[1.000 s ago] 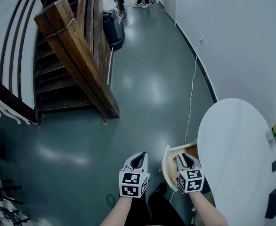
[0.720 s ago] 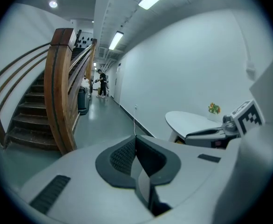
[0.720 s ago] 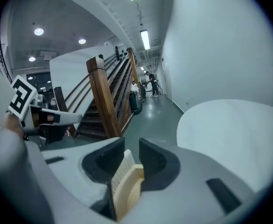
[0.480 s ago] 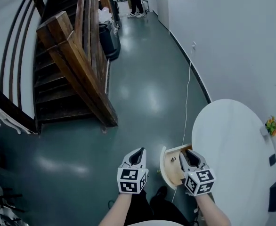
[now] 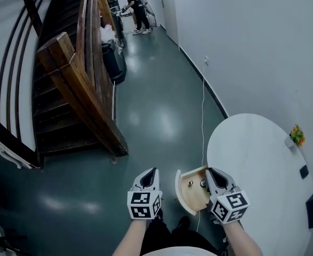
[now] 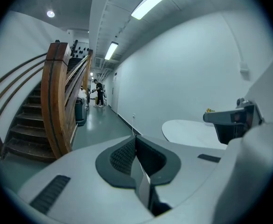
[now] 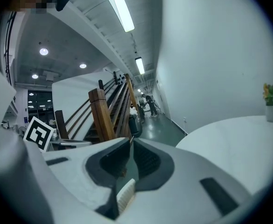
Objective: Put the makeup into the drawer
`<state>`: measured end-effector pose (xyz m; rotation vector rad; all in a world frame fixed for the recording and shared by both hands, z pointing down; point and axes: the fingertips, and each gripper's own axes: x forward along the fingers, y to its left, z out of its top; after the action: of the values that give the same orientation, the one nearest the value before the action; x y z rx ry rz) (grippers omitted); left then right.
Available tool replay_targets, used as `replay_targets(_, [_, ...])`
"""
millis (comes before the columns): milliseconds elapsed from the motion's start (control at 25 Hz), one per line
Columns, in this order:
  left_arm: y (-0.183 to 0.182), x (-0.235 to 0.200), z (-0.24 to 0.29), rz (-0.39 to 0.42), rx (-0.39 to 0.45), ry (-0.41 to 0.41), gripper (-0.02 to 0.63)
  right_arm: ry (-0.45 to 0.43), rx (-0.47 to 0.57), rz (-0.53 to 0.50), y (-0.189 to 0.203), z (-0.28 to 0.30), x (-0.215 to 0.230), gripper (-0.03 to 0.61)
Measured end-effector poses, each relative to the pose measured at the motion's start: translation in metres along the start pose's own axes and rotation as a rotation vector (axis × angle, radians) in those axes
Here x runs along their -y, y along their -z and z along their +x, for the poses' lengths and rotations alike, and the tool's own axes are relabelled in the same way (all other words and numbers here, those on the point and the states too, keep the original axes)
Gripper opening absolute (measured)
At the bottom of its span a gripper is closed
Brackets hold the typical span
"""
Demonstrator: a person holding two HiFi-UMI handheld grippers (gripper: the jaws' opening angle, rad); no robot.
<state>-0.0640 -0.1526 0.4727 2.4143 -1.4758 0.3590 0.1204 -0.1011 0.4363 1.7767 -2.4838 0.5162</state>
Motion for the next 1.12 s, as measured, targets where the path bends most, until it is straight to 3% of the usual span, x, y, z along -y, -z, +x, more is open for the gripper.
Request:
replay_targets(160, [-0.007, 0.007, 0.0, 0.018, 0.011, 0.018, 0.003, 0.024, 0.02, -0.012, -0.01, -0.014, 0.006, 0.003])
replay_targets(560, [-0.021, 0.018, -0.001, 0.055, 0.036, 0.044, 0.003, 0.06, 0.082, 0.009, -0.03, -0.045, 0.015, 0.002])
replay_targets(1120, [-0.025, 0.025, -0.006, 0.049, 0.042, 0.049, 0.003, 0.093, 0.078, -0.046, -0.036, -0.058, 0.015, 0.002])
